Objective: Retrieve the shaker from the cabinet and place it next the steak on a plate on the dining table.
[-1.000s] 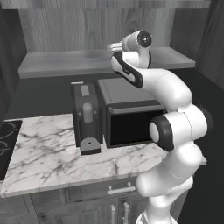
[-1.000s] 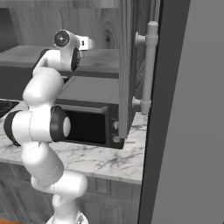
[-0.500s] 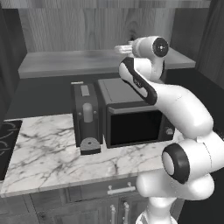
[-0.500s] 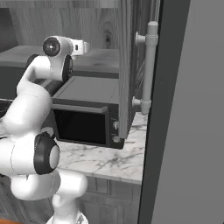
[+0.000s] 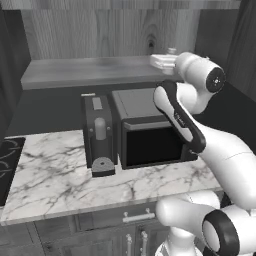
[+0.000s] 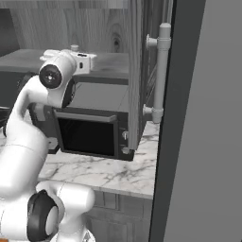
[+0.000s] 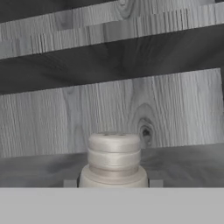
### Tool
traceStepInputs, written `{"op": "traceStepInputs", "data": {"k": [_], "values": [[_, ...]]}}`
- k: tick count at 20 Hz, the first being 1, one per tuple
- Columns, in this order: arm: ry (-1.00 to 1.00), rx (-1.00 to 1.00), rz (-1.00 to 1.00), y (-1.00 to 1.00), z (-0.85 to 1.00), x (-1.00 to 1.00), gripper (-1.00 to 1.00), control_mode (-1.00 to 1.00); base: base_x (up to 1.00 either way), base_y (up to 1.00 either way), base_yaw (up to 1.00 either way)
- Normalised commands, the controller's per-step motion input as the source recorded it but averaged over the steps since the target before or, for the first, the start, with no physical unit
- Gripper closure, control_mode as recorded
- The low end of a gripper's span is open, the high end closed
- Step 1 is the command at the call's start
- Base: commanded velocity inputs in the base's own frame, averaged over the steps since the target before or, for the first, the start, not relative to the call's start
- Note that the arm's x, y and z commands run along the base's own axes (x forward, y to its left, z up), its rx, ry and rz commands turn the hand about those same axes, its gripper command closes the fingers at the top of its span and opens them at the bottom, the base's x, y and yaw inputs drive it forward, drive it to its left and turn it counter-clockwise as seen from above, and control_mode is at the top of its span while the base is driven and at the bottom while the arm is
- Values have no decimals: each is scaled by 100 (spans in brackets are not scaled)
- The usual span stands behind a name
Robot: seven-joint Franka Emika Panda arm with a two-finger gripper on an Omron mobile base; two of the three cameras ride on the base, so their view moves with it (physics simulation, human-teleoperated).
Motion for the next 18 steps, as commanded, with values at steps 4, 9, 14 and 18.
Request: {"op": "traceStepInputs", "data": {"k": [4, 9, 14, 18], "values": [[11, 7, 0, -17, 56, -100, 100, -100, 0, 0, 0], [36, 0, 0, 0, 14, -100, 100, -100, 0, 0, 0], [15, 0, 0, 0, -23, -100, 100, -100, 0, 0, 0], [-14, -2, 0, 0, -27, -100, 100, -100, 0, 0, 0]]}}
